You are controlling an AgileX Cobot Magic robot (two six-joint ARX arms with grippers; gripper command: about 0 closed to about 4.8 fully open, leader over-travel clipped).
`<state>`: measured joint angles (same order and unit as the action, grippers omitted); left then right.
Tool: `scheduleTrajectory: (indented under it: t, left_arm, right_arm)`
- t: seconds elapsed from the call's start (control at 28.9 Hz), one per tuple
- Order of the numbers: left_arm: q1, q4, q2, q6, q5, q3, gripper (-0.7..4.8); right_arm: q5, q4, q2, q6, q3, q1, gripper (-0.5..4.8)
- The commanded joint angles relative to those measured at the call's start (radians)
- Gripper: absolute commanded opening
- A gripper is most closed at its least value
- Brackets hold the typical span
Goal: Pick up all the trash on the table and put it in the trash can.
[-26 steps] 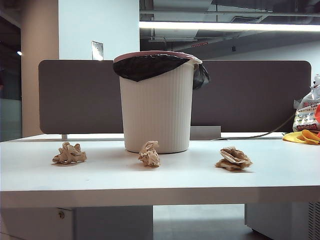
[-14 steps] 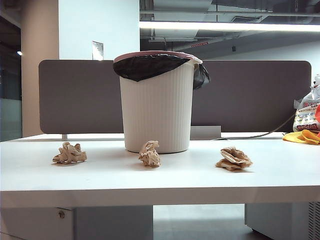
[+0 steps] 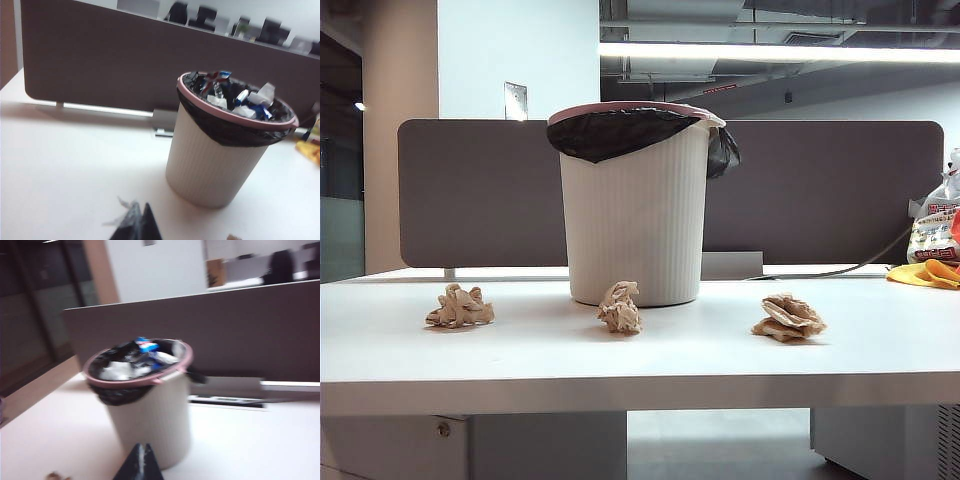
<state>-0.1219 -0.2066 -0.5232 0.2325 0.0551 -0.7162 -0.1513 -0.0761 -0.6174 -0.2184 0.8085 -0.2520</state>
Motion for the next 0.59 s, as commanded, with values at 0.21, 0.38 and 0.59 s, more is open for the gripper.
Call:
scheduleTrajectory:
  t: [0.21,0.38,0.59]
  left_arm:
    - [-0.304,-0.122,-0.411,-0.176,-0.304,-0.271,-0.05]
    - [-0.261,-0.072,-0.694,-0.174,-0.228,-0.356,-0.05]
    - [-0.098,0.025,-0.952,-0.142,-0.047,-0.36,-0.05]
  right_arm:
    - [-0.118,-0.064,-0.425,0.063,0.34,-0.221,-0.04]
    - [-0.186,-0.079,-0.497,0.073,0.409,-0.279,-0.04]
    - [-0.228,-0.166,-0.535,0.162,0.409,-0.279,-0.04]
